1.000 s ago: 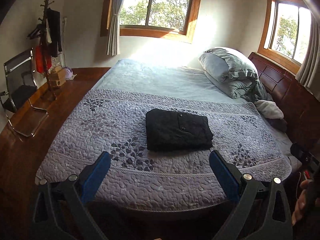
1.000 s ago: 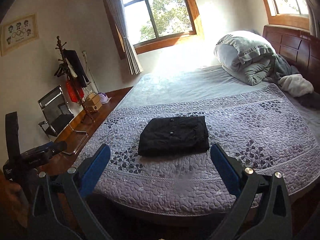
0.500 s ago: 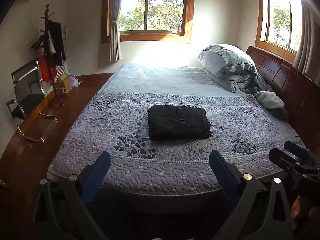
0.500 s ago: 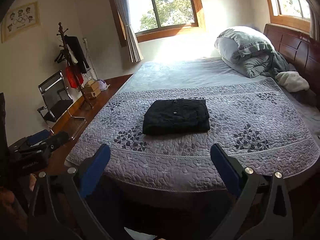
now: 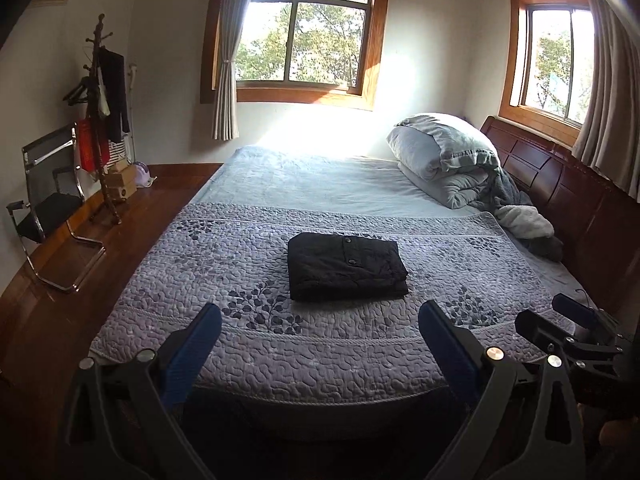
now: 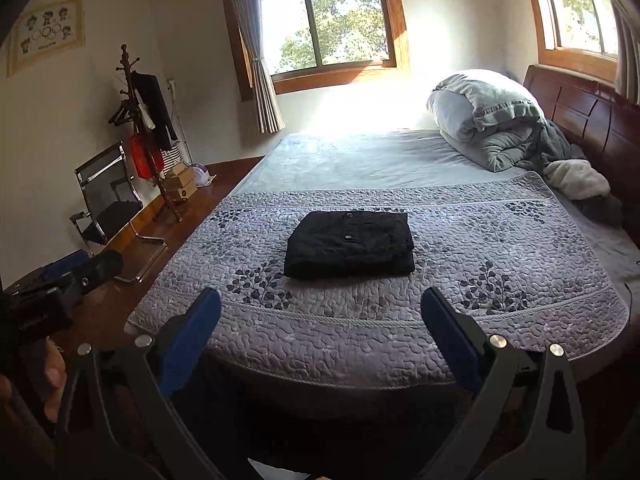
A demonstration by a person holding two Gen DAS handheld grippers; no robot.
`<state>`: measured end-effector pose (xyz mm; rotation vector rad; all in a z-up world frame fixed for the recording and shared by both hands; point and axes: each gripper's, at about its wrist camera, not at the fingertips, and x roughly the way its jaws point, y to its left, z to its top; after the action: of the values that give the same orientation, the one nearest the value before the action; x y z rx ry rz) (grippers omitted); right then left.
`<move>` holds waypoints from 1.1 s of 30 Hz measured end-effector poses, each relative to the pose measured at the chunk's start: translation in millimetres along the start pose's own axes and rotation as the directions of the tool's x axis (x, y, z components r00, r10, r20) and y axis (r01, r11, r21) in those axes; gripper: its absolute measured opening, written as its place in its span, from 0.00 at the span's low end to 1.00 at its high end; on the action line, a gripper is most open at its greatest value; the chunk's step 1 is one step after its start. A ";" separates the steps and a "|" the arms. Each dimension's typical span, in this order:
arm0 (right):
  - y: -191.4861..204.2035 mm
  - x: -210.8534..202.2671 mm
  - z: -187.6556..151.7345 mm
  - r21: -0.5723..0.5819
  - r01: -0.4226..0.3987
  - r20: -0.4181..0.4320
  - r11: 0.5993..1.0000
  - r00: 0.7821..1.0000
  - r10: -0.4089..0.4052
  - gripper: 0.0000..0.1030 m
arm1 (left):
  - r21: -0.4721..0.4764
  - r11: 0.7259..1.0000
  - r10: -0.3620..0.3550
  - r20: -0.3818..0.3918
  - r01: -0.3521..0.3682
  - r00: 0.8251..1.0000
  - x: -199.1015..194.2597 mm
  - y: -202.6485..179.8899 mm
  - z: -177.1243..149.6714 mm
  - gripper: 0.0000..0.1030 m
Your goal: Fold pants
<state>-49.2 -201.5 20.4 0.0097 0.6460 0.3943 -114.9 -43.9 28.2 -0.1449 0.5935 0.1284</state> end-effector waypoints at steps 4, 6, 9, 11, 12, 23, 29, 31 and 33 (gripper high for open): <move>3.0 11.4 6.2 -0.014 0.020 -0.005 1.000 1.000 -0.020 0.97 | 0.007 1.000 0.005 -0.009 -0.005 1.000 9.5 1.7 2.6 0.97; 2.4 19.8 9.9 -0.008 0.018 -0.015 1.000 1.000 -0.018 0.97 | 0.001 1.000 -0.003 -0.022 0.003 1.000 17.3 2.8 6.3 0.97; 0.5 31.2 16.2 0.001 0.011 -0.024 1.000 1.000 -0.011 0.97 | 0.004 1.000 -0.005 -0.047 0.005 0.999 30.8 4.4 13.6 0.97; -2.1 38.2 21.7 0.004 0.011 -0.026 1.000 1.000 -0.011 0.97 | 0.006 1.000 -0.018 -0.052 0.018 0.999 36.8 4.9 17.9 0.97; -2.9 41.5 24.7 0.006 0.009 -0.027 1.000 1.000 -0.008 0.97 | 0.008 1.000 -0.016 -0.054 0.017 0.998 40.3 4.8 20.1 0.97; -9.8 48.6 49.3 0.007 0.023 -0.019 1.000 1.000 -0.023 0.97 | -0.002 0.999 -0.043 -0.051 0.043 0.998 54.8 -2.9 40.0 0.97; -11.4 48.0 52.1 -0.012 0.060 -0.004 0.998 0.998 -0.060 0.97 | 0.009 1.000 -0.015 -0.043 0.016 0.999 55.1 0.8 44.7 0.97; -10.0 50.5 48.5 -0.012 0.056 -0.011 0.998 0.998 -0.056 0.97 | 0.004 0.999 -0.036 -0.055 0.036 0.998 54.9 0.6 42.5 0.97; -7.7 53.6 43.1 -0.009 0.046 -0.024 0.999 0.999 -0.046 0.97 | 0.003 0.998 -0.060 -0.072 0.060 0.996 55.5 -0.6 39.1 0.97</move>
<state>17.8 -184.4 22.6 -0.0181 0.6676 0.3530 -47.8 -33.4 29.0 -0.1628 0.6605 0.0634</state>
